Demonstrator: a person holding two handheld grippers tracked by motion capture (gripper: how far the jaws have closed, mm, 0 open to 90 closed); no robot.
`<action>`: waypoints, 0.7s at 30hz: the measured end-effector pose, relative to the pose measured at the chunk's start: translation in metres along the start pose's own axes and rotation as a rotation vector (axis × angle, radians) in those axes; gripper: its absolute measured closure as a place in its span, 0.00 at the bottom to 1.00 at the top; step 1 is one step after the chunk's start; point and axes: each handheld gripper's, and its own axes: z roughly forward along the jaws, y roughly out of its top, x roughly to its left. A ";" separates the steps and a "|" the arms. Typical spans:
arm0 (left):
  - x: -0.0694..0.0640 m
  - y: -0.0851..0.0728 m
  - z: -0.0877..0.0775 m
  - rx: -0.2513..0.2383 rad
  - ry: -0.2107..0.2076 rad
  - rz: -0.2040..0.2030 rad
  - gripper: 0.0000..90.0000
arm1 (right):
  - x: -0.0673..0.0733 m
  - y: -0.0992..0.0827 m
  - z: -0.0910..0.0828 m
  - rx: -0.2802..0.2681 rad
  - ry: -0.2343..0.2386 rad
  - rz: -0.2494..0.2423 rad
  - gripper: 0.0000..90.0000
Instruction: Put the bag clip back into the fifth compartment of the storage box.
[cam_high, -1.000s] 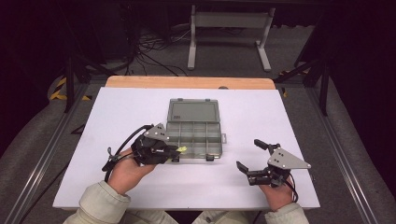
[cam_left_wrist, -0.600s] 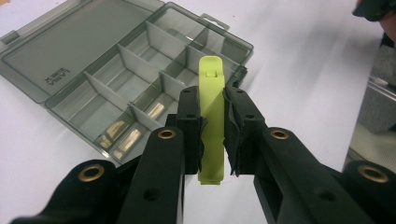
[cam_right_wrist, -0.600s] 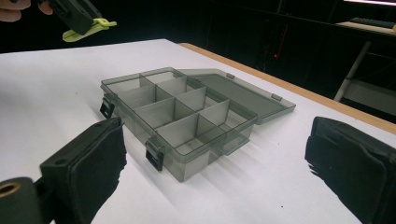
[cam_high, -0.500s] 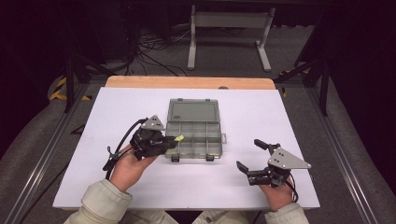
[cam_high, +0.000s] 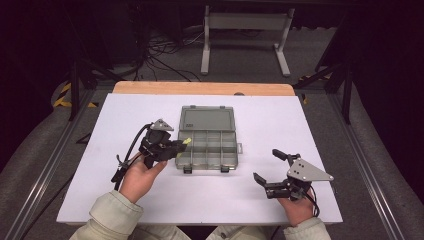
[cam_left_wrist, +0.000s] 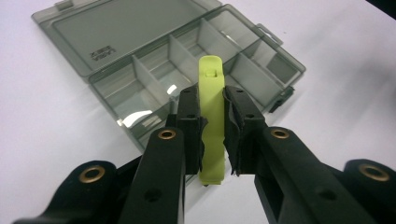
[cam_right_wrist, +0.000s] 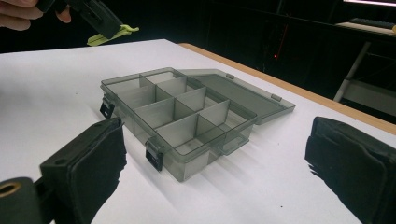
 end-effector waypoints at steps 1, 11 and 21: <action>0.001 0.000 0.001 -0.002 0.010 -0.004 0.86 | 0.000 0.000 0.000 0.000 0.000 0.000 0.06; -0.001 0.000 0.007 0.006 0.070 -0.035 0.86 | 0.000 0.000 0.000 0.003 -0.002 -0.003 0.06; 0.003 0.001 0.011 0.001 0.107 -0.084 0.86 | 0.000 0.000 0.000 0.003 -0.001 -0.003 0.06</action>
